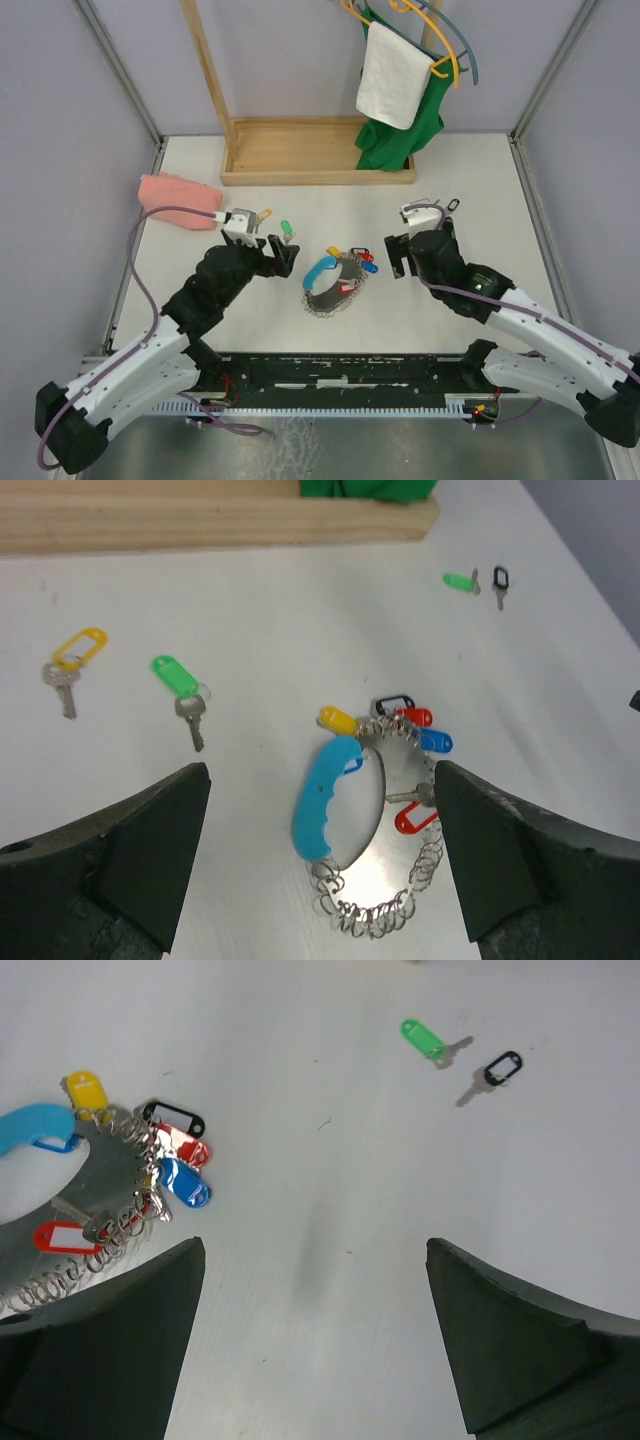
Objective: Put the keys on the keyring
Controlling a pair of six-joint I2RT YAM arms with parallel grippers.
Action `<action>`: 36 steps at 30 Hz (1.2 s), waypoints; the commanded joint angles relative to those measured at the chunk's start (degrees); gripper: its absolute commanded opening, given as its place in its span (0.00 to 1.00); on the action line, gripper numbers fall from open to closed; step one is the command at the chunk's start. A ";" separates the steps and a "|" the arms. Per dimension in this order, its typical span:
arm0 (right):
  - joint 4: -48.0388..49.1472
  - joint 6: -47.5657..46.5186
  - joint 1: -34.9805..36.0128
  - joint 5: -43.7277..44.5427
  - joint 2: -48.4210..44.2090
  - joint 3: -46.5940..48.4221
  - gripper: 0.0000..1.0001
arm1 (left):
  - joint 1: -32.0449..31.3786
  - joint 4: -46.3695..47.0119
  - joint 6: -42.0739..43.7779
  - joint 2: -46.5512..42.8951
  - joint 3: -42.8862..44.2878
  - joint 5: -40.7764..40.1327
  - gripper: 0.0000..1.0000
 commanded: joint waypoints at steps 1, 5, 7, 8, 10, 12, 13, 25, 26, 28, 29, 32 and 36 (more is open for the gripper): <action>-9.40 2.26 -0.19 8.14 -9.96 5.81 1.00 | 0.22 -11.10 -1.34 -9.87 6.78 -9.05 0.99; -15.71 2.23 -0.20 10.53 -16.53 9.10 1.00 | 0.22 -18.11 1.11 -17.96 11.35 -14.91 0.99; -18.12 1.79 -0.20 11.50 -18.97 10.30 1.00 | 0.22 -19.97 2.97 -21.14 12.81 -17.43 0.99; -19.11 1.71 -0.20 12.61 -20.11 10.80 1.00 | 0.22 -20.55 3.84 -22.58 13.31 -17.98 0.99; -21.18 1.45 -0.20 14.31 -22.06 11.48 1.00 | 0.16 -21.12 6.04 -25.04 13.85 -17.99 0.99; -22.58 1.33 -0.18 15.71 -23.96 11.54 1.00 | 0.22 -21.52 8.91 -27.21 13.89 -16.72 0.99; -23.05 1.25 -0.20 16.13 -25.06 11.48 1.00 | 0.20 -21.92 10.34 -28.34 13.92 -15.90 0.99; -23.14 -0.49 -0.20 15.22 -33.57 8.19 1.00 | 0.24 -23.65 13.19 -36.75 8.84 -14.20 0.99; -23.15 -0.53 -0.20 15.43 -33.65 8.12 1.00 | 0.22 -23.85 13.07 -37.19 8.61 -14.31 0.99; -23.13 -0.54 -0.20 15.35 -33.82 8.10 1.00 | 0.22 -23.74 12.96 -38.18 7.86 -14.19 0.99; -23.00 -0.54 -0.17 15.33 -33.86 8.10 1.00 | 0.18 -23.71 13.05 -38.57 7.52 -14.27 0.99; -22.87 -0.62 -0.20 15.18 -33.71 8.17 1.00 | 0.26 -23.89 13.51 -39.11 7.00 -14.90 0.99; -23.14 -0.71 -0.20 15.17 -33.40 8.23 1.00 | 0.35 -23.89 13.63 -38.75 6.71 -14.82 0.99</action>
